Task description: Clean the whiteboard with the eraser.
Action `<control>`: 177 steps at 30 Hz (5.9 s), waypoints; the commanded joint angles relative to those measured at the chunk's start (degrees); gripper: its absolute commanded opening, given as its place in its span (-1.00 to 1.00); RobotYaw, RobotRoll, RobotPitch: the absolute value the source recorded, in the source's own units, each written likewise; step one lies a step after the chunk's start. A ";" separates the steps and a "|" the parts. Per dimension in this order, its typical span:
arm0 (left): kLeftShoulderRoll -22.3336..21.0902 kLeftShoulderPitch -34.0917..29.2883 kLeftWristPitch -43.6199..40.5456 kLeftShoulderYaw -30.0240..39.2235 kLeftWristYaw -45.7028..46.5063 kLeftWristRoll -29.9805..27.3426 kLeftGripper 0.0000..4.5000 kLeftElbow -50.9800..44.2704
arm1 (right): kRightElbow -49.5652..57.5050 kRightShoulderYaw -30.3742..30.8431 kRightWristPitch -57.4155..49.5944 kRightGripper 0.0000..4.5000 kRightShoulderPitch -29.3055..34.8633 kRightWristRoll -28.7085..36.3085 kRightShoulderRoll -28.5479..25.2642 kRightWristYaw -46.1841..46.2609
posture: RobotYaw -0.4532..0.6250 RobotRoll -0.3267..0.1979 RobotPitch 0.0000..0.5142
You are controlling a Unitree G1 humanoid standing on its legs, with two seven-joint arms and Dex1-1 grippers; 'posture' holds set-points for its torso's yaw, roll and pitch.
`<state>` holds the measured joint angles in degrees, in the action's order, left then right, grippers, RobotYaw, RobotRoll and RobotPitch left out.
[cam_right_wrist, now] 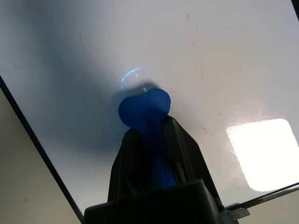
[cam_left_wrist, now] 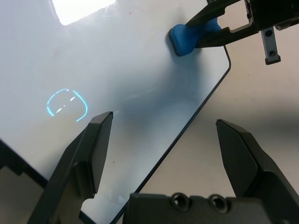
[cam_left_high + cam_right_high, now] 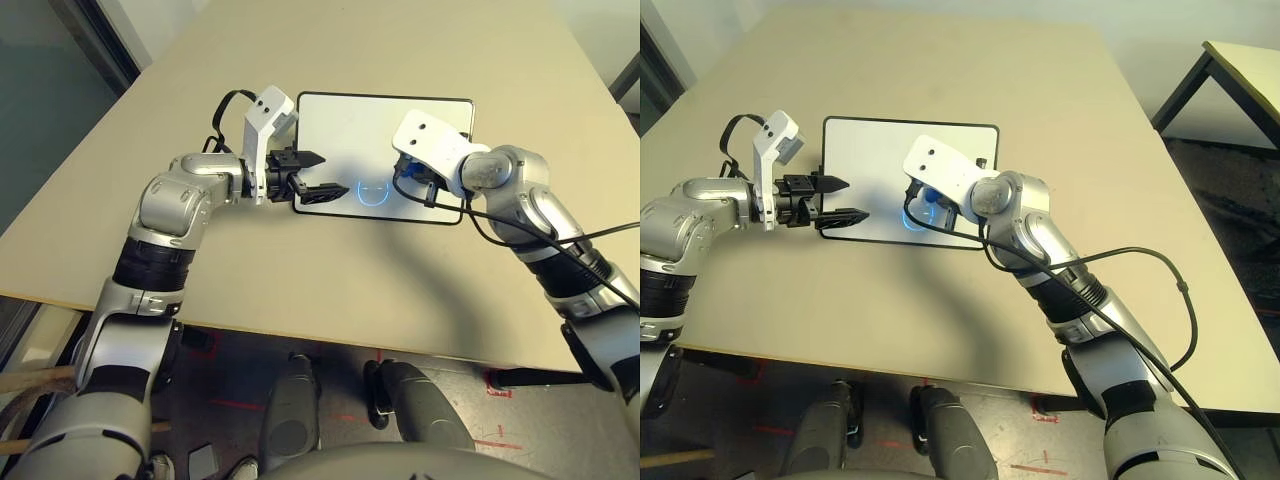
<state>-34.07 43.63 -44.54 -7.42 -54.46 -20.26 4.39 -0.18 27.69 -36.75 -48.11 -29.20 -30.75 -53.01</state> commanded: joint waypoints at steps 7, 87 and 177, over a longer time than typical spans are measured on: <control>-0.47 -0.39 -0.34 -0.21 -0.05 0.19 1.00 -1.09 | -0.95 3.55 0.00 -0.76 2.41 -0.70 2.04 -1.07 | -0.20 0.25 -0.28; 0.19 -0.33 -0.35 -0.41 0.27 0.47 1.00 -1.51 | -1.74 -0.60 -6.26 -0.76 -7.43 4.02 1.46 -0.20 | -0.18 0.25 -0.29; 4.81 2.72 60.01 25.98 38.82 7.89 1.00 51.54 | -49.99 -55.24 51.86 0.99 14.25 34.86 0.15 44.14 | -0.32 0.25 -0.54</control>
<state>-28.37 46.92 14.74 17.62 -16.43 -12.82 54.13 -47.25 -26.54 11.99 -34.54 4.54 -29.50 -9.12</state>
